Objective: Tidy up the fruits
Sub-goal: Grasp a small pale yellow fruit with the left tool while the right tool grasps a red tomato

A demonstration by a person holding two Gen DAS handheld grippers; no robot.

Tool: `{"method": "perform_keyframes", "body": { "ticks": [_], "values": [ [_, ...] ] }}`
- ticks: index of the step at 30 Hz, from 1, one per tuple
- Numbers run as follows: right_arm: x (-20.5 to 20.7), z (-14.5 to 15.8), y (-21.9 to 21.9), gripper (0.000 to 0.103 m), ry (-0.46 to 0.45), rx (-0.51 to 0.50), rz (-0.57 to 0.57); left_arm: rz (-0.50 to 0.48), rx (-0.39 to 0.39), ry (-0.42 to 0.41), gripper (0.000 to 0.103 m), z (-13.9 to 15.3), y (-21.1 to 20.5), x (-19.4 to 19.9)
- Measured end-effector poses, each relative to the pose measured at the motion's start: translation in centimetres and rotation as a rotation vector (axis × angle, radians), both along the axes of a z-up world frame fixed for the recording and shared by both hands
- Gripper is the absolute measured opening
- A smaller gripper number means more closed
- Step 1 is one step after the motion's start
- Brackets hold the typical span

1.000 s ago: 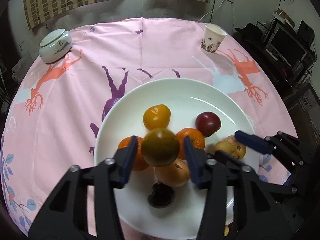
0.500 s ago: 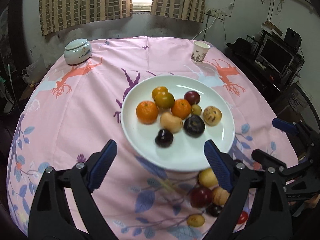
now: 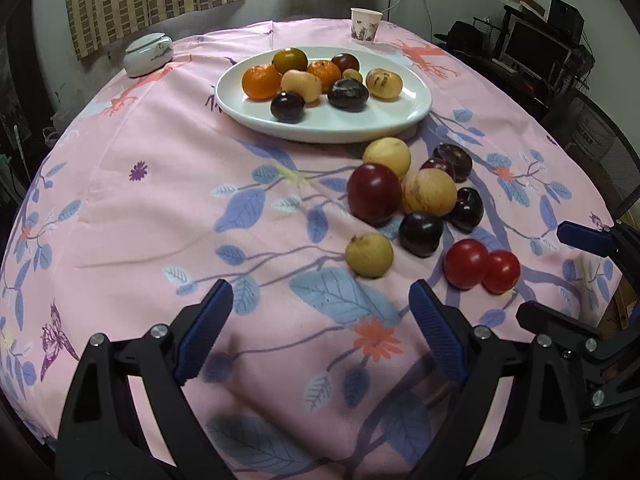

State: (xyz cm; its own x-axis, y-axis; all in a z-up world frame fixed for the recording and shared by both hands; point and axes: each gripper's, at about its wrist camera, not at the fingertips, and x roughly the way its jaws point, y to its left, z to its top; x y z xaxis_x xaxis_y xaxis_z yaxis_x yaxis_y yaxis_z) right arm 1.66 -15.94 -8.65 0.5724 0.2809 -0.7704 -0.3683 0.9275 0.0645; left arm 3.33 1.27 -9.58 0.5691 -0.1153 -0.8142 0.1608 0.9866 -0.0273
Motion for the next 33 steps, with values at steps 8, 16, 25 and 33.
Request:
{"method": "perform_keyframes", "body": {
  "ticks": [8, 16, 25, 33],
  "values": [
    [0.3, -1.4, -0.5, 0.043, 0.051, 0.067, 0.023, 0.002, -0.009, 0.006, 0.091, -0.3, -0.1, 0.0],
    [1.2, -1.8, -0.1, 0.029, 0.064, 0.100, 0.030, 0.000, -0.014, 0.022, 0.091, -0.6, -0.1, 0.9],
    [0.8, -0.9, -2.8, 0.029, 0.058, 0.130, -0.043, -0.004, -0.046, 0.013, 0.081, -1.3, -1.0, 2.8],
    [0.6, -0.5, -3.3, 0.029, 0.056, 0.158, -0.047, -0.019, -0.060, 0.001, 0.027, -1.0, -1.4, 2.8]
  ]
}}
